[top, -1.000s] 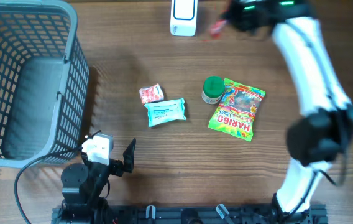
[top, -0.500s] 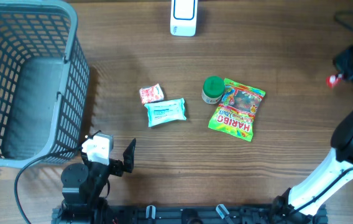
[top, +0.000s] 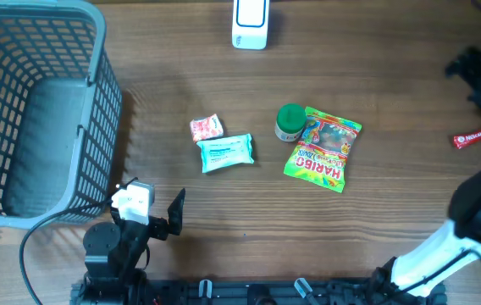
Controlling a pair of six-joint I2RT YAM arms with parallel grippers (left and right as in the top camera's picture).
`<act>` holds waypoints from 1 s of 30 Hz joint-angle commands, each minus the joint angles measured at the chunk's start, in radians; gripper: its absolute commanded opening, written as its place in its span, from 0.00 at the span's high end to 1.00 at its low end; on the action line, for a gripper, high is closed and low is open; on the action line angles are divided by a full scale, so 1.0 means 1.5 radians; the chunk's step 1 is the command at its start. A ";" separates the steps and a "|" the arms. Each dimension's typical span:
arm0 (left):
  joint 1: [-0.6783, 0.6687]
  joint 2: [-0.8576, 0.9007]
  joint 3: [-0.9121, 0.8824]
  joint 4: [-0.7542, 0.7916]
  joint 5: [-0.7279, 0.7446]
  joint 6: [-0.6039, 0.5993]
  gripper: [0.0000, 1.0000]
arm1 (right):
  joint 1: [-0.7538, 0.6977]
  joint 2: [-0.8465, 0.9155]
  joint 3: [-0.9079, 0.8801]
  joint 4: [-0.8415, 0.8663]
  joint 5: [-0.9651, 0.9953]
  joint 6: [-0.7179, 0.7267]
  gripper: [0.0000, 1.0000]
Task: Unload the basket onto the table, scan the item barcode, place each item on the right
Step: 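Carry the sachet to the table's right side and release it, then reach the right gripper to the green-lidded jar and grasp it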
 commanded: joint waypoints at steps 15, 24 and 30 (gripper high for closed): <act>0.004 -0.001 -0.004 0.001 -0.006 0.005 0.00 | 0.533 0.010 -0.109 0.060 0.062 0.255 0.00; 0.004 -0.001 -0.004 0.001 -0.006 0.005 0.00 | 0.543 0.114 -0.109 0.072 0.136 0.186 0.00; 0.004 -0.001 -0.004 0.001 -0.006 0.005 0.00 | 0.543 0.147 -0.109 0.092 0.122 0.175 0.00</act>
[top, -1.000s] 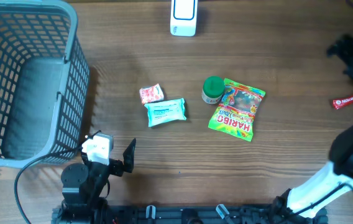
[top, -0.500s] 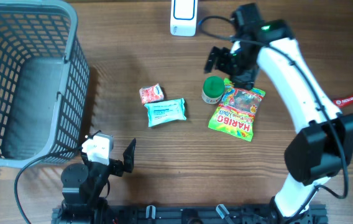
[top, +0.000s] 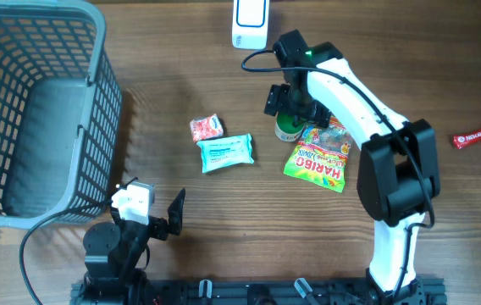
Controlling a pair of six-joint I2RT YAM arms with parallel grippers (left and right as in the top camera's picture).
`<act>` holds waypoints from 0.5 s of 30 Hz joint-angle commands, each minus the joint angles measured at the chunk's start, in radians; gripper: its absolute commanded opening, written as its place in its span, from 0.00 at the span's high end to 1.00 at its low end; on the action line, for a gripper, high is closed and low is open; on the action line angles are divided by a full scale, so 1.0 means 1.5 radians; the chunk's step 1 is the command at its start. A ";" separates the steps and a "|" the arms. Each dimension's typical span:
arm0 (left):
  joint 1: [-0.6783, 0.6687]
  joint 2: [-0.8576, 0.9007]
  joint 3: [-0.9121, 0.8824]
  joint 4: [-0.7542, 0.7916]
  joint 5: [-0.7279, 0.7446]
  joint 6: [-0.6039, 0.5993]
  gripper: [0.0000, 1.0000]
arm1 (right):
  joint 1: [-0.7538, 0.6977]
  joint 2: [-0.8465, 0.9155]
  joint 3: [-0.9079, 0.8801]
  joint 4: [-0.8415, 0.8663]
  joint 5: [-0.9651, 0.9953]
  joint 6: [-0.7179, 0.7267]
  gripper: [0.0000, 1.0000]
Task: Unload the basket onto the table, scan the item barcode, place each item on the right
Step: 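Reach the right gripper to the green-lidded jar and grasp it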
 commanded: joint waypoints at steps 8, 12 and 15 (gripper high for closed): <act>0.004 -0.001 -0.004 0.001 -0.006 0.005 0.00 | 0.003 0.068 -0.005 0.039 -0.036 -0.032 0.01; 0.004 -0.001 -0.004 0.001 -0.006 0.005 0.00 | 0.010 0.082 -0.005 0.054 -0.036 -0.030 0.08; 0.004 -0.001 -0.004 0.001 -0.006 0.005 0.00 | 0.010 0.083 -0.005 0.055 -0.036 -0.029 0.27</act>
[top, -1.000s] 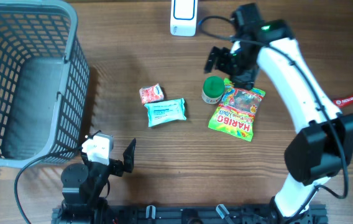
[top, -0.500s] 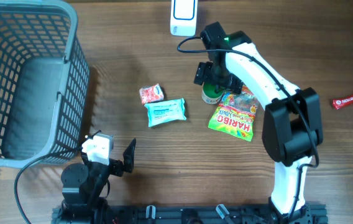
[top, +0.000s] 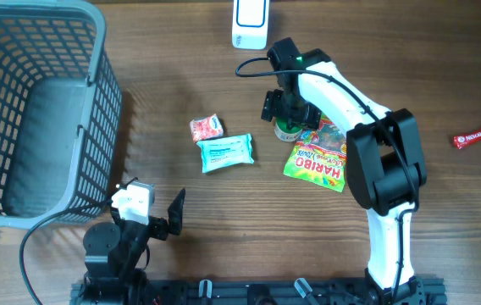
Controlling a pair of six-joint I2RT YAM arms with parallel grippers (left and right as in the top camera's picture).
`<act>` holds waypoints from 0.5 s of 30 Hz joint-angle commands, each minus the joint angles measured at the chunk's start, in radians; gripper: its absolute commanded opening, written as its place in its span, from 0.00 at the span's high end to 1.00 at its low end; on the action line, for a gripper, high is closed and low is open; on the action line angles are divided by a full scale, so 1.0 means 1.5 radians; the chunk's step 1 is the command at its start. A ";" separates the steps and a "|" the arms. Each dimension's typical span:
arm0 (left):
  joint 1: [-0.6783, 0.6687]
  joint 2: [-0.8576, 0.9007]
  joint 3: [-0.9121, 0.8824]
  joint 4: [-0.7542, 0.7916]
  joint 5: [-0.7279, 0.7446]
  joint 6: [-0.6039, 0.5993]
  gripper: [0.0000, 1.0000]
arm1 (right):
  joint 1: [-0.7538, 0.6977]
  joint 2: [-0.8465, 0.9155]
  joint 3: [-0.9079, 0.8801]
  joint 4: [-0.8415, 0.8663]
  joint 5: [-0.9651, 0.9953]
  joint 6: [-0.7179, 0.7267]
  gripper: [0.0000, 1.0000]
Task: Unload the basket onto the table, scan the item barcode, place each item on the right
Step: 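Reach the right gripper to the green-lidded jar and grasp it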
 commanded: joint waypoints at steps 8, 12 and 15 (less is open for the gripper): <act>0.004 -0.001 -0.004 0.001 -0.006 0.005 0.00 | 0.006 0.021 0.048 -0.081 -0.027 -0.027 0.46; 0.004 -0.001 -0.004 0.001 -0.006 0.005 0.00 | 0.006 0.021 0.151 -0.198 -0.122 -0.101 0.46; 0.004 -0.001 -0.004 0.001 -0.006 0.005 0.00 | 0.006 0.020 0.217 -0.295 -0.198 -0.143 0.45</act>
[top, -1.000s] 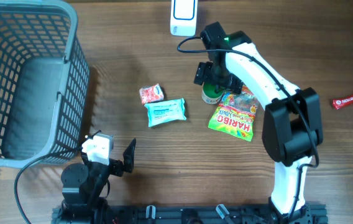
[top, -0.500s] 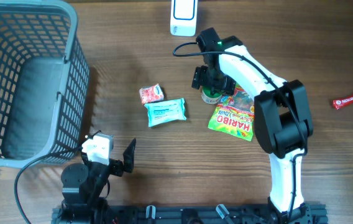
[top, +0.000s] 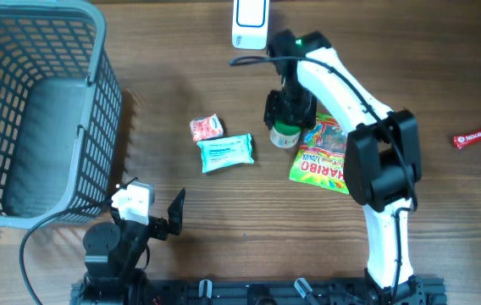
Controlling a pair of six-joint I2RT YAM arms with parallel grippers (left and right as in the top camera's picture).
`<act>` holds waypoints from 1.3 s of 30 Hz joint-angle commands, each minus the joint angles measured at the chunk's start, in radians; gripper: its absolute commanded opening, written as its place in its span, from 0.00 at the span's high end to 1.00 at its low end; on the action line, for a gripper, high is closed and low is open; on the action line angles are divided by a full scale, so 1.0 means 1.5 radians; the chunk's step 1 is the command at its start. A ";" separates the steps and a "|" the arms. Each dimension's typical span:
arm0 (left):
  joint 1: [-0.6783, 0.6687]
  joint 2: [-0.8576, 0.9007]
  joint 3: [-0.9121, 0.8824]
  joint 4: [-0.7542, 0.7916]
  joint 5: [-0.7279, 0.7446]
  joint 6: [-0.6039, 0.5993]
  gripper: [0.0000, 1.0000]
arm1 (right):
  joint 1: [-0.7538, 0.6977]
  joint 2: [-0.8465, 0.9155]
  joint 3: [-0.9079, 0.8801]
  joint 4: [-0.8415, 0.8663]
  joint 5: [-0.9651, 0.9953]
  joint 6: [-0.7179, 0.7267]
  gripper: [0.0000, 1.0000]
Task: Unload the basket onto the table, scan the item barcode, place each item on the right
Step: 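Reach the right gripper to the green-lidded jar and grasp it, then lift the jar and hold its label before the scanner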
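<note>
A small jar with a green lid point(top: 285, 134) stands at mid-table, against the top left corner of a Haribo sweets bag point(top: 321, 159). My right gripper point(top: 284, 111) hangs directly over the jar's far side, its dark fingers touching or hugging the lid; the arm hides how the jaws stand. The white barcode scanner point(top: 249, 22) sits at the far edge, just beyond the gripper. My left gripper point(top: 175, 212) rests near the front edge at the left, away from every item; its fingers overlap from above.
A grey mesh basket point(top: 105, 102) fills the left side. A pink sweet packet point(top: 207, 128) and a pale blue tissue pack point(top: 225, 152) lie left of the jar. A red Nescafe stick point(top: 480, 134) lies at the far right.
The right gripper has shifted slightly right and now sits squarely over the jar. The jar lies a little nearer the front and to the left. The Haribo bag has slid slightly toward the front.
The right arm was first off at the far right, clear of the items. Then its gripper was above the green-lidded jar, then lower against it. Now jar and Haribo bag are both nudged toward the front. The left arm has stayed still.
</note>
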 commanded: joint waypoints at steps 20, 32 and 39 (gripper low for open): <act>0.004 -0.001 -0.004 0.001 -0.006 0.005 0.00 | 0.181 -0.156 0.091 -0.145 -0.369 -0.034 0.43; 0.004 -0.001 -0.004 0.001 -0.006 0.005 0.00 | 0.207 -0.163 0.090 0.161 0.165 -0.045 0.41; 0.004 -0.001 -0.004 0.001 -0.006 0.005 0.00 | 0.186 -0.121 0.090 0.397 0.375 -0.126 0.38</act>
